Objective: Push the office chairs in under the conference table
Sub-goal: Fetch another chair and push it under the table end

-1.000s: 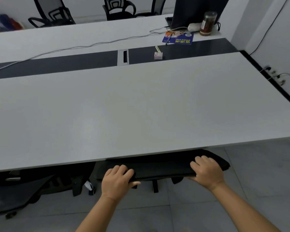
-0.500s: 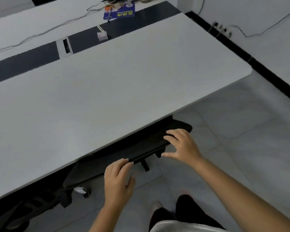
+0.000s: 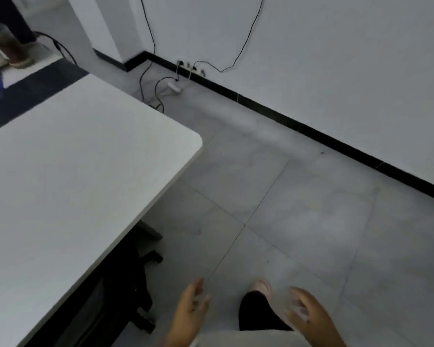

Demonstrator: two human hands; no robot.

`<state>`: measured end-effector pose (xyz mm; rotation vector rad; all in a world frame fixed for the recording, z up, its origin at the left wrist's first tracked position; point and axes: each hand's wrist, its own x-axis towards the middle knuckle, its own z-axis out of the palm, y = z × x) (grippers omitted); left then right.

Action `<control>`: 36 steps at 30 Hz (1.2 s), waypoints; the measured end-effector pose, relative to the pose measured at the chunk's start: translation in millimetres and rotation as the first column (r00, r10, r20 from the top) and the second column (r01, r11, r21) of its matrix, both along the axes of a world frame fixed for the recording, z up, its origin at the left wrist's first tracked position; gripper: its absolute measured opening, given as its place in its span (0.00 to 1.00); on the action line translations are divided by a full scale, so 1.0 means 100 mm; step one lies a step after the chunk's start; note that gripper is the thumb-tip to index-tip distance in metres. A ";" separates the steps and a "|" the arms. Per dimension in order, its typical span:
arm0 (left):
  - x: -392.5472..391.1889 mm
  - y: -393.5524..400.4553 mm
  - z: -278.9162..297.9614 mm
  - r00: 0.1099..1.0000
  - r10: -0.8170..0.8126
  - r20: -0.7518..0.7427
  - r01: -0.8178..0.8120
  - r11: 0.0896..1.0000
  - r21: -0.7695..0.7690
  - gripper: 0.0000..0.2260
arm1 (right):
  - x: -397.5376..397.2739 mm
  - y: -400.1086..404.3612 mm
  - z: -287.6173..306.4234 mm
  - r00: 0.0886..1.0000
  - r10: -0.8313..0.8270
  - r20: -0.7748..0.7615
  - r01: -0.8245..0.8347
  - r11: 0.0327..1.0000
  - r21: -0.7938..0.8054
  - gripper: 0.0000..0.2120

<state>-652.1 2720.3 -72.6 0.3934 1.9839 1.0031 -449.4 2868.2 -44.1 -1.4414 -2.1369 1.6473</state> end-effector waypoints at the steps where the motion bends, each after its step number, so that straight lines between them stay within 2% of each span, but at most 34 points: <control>1: -0.05 0.27 0.01 1.000 0.000 -0.015 0.000 1.000 0.013 0.16 | -0.01 0.23 0.05 0.999 -0.028 0.017 0.028 0.999 -0.018 0.26; 2: -0.10 0.54 0.05 0.999 0.003 -0.033 -0.001 0.999 0.035 0.14 | -0.03 0.48 0.07 0.998 -0.056 0.011 0.056 0.998 -0.021 0.22; 4: -0.15 1.08 0.21 0.999 0.000 -0.051 0.005 0.995 0.099 0.12 | -0.09 0.96 0.07 0.997 -0.075 -0.021 0.076 0.996 0.051 0.24; 8: -0.30 1.89 0.45 1.000 0.009 -0.002 -0.009 0.977 0.213 0.11 | -0.42 1.80 0.21 0.989 -0.109 -0.099 0.114 0.993 0.044 0.15; 15: -1.04 3.01 0.34 0.961 0.274 0.041 -0.274 0.918 0.287 0.13 | -0.89 3.05 0.17 0.944 -0.296 -0.145 0.295 0.955 -0.027 0.14; 17: -1.40 3.44 0.36 0.954 0.300 0.011 -0.289 0.907 0.305 0.18 | -1.21 3.48 0.29 0.947 -0.289 -0.138 0.298 0.953 0.048 0.23; 18: -1.59 3.65 0.36 0.953 0.303 0.005 -0.289 0.904 0.314 0.17 | -1.38 3.72 0.32 0.948 -0.289 -0.132 0.300 0.951 0.075 0.23; 19: -1.79 3.87 0.39 0.952 0.305 0.008 -0.290 0.898 0.331 0.14 | -1.59 3.96 0.38 0.951 -0.284 -0.120 0.295 0.952 0.082 0.18; 21: -2.20 4.31 0.51 0.949 0.316 -0.011 -0.289 0.882 0.373 0.14 | -2.07 4.43 0.51 0.977 -0.192 -0.097 0.202 0.974 0.106 0.13; 27: -3.24 5.26 0.70 0.920 0.388 -0.058 -0.323 0.833 0.448 0.12 | -3.59 5.51 0.71 0.977 0.049 -0.207 -0.020 0.990 0.138 0.14; 33: -4.17 5.78 0.48 0.851 0.520 -0.071 -0.457 0.801 0.386 0.11 | -4.77 6.41 0.41 0.967 0.198 -0.162 -0.192 0.980 0.052 0.13; 36: -4.82 6.08 0.42 0.805 0.587 -0.085 -0.527 0.773 0.354 0.13 | -5.51 6.93 0.29 0.947 0.285 -0.148 -0.275 0.958 0.083 0.13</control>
